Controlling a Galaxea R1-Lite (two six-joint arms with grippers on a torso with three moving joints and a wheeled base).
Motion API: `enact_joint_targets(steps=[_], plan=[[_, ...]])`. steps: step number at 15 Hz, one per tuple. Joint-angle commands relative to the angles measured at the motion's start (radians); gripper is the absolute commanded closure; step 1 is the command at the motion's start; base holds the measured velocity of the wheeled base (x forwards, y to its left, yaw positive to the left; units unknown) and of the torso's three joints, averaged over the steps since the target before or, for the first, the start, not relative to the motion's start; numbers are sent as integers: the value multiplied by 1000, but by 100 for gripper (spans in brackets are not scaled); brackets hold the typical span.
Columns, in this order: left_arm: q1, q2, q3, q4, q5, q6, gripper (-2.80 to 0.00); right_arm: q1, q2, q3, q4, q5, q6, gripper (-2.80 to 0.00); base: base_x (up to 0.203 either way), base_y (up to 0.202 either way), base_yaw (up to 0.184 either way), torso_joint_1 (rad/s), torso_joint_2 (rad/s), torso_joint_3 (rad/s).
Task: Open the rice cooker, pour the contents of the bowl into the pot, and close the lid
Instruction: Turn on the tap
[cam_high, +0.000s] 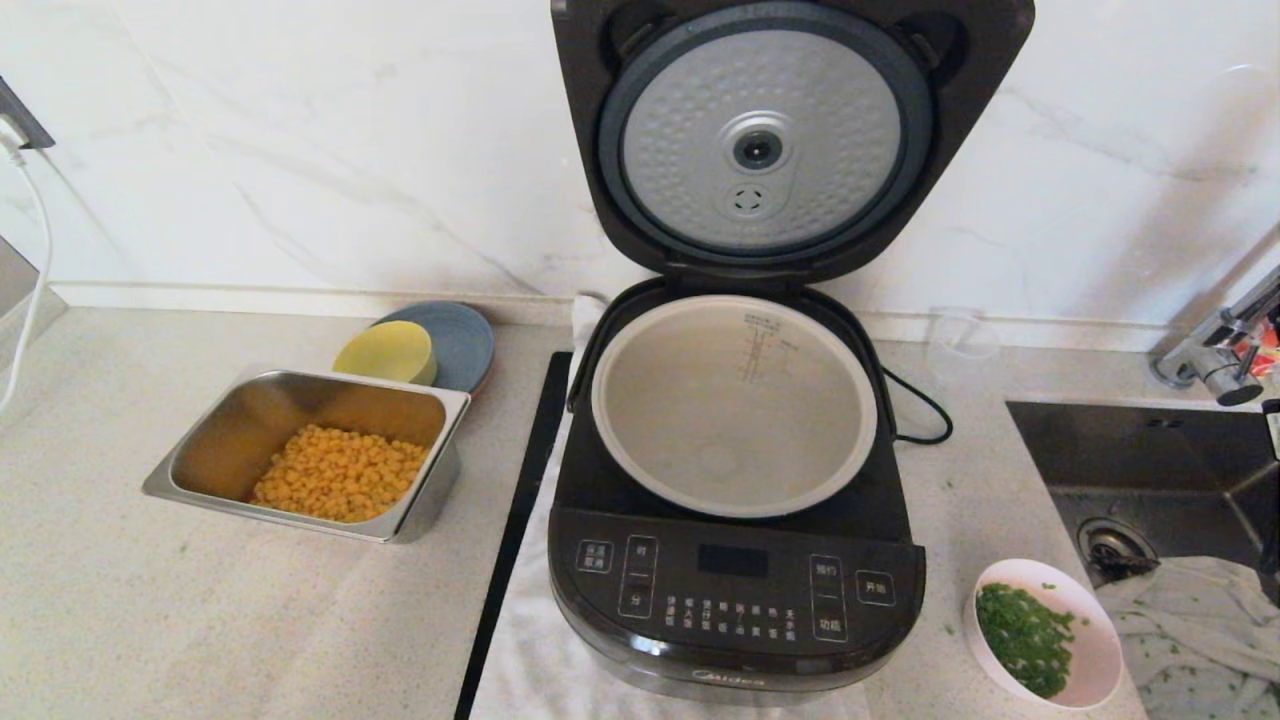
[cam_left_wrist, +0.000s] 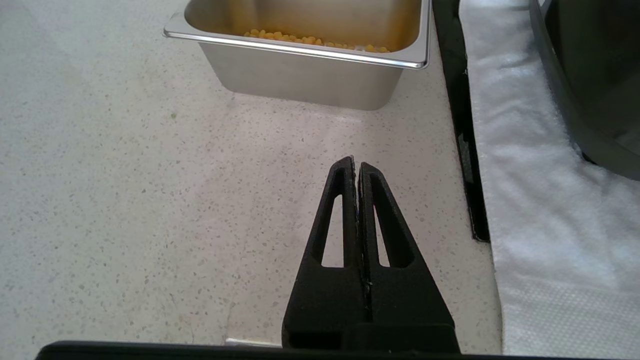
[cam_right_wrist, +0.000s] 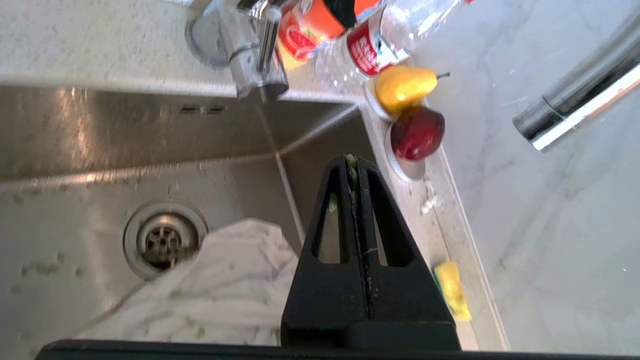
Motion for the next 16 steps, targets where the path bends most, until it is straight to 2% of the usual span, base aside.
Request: enact_joint_targets(steps=[1,6,16], plan=[[0,-1,8,0,0,6,0,-1,72,-5,-47,-2,-3,0,0,0,0,0,0,0],[0,-1,8,0,-1,9,0,-1,181,-54,-164,-2,-3,0,0,0,0,0,0,0],[0,-1,8,0,-1,8,0,2,269,-179,-159,-7,5,0,0,0,0,0,0,0]])
